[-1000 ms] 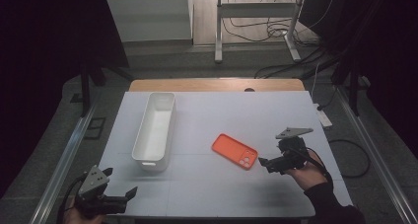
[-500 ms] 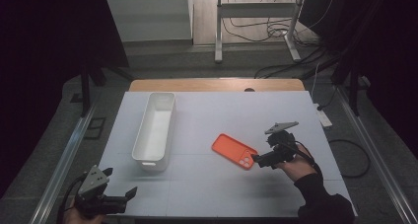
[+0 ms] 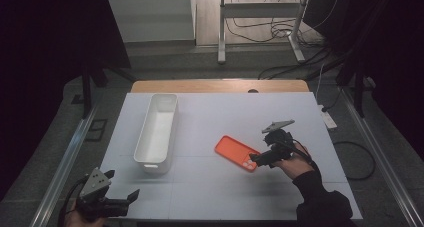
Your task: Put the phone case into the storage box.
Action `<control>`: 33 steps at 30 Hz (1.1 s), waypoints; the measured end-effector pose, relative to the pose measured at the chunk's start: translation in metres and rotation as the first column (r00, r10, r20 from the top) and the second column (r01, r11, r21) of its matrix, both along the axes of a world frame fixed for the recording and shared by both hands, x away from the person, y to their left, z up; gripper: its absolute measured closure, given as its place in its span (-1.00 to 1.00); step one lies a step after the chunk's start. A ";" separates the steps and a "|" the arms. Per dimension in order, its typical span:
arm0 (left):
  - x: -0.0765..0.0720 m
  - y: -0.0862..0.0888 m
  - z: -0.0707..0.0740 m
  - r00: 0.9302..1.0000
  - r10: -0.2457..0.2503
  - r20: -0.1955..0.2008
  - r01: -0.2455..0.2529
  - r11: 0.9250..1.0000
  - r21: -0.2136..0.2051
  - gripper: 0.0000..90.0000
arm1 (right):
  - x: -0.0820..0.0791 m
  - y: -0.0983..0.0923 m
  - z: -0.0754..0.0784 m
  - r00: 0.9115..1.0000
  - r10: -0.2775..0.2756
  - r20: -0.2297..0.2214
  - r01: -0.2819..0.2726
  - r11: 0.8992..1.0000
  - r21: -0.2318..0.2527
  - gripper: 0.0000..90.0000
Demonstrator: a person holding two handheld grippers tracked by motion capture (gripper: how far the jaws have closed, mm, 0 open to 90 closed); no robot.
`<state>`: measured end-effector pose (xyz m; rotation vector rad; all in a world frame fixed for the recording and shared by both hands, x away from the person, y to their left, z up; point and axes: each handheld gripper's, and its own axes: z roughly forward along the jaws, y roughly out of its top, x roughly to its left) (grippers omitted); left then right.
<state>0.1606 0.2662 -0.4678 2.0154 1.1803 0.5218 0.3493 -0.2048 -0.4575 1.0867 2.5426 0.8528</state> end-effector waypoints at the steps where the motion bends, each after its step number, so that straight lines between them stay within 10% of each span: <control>1: 0.000 0.000 0.000 1.000 -0.001 0.000 0.001 1.000 0.000 -0.98 | 0.001 0.002 0.000 1.000 0.002 -0.003 -0.002 1.000 -0.001 -1.00; 20: 0.000 -0.001 0.000 1.000 -0.010 0.002 0.010 1.000 0.006 -0.98 | 0.010 0.022 -0.007 0.999 0.021 -0.044 -0.021 1.000 -0.008 -0.97; 33: 0.000 -0.001 0.000 1.000 -0.016 0.003 0.016 1.000 0.013 -0.97 | 0.013 0.023 -0.008 0.995 0.064 -0.080 -0.067 0.997 -0.033 0.47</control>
